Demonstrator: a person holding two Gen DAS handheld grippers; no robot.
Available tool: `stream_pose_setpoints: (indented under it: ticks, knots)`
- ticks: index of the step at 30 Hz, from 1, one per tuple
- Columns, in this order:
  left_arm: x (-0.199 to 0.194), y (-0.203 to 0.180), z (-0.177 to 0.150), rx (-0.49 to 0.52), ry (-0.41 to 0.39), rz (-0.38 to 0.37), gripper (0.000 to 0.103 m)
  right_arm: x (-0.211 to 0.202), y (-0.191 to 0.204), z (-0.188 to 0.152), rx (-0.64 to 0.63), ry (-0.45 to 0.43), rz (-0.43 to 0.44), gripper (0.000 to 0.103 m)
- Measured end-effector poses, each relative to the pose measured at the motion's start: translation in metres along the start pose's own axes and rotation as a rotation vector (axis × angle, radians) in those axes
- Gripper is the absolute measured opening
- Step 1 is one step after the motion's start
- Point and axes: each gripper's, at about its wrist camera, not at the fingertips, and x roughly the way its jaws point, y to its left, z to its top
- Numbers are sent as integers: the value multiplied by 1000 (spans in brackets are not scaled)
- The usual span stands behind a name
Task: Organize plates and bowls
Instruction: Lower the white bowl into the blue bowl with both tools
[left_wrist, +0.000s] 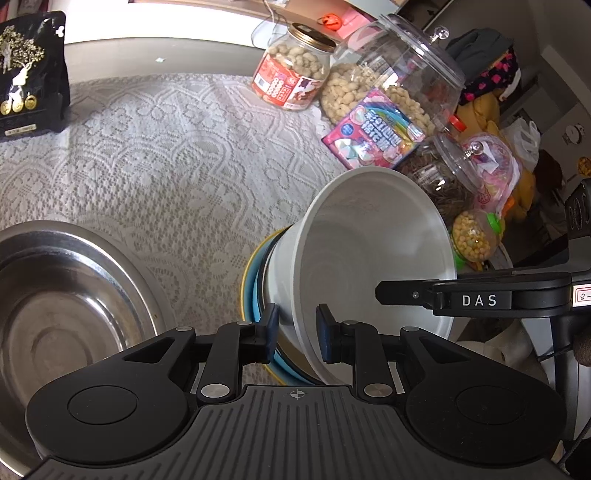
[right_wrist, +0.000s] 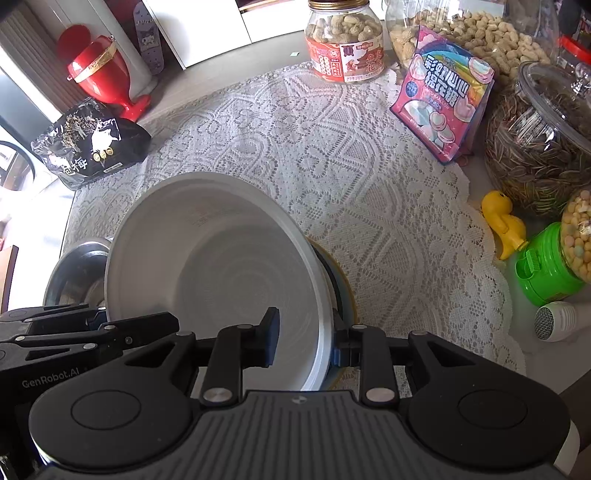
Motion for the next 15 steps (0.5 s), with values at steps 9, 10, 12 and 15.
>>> stream_pose_setpoints:
  ticks: [9,10,12,15]
  knots:
    - [-12,-5,-1,30,-35,7,24,-12,2,-3,-31,-35,8,27]
    - [-15,-5,-1,30,-46,10,24,-13,2,-3,-38,-41,6,27]
    - [-22,-3,1,21,-70,10,25,-15,3,-3,-49,-47,1,31]
    - [-24,2,3,3,-80,10,25,-16,0,-4,-49,-58,9,37]
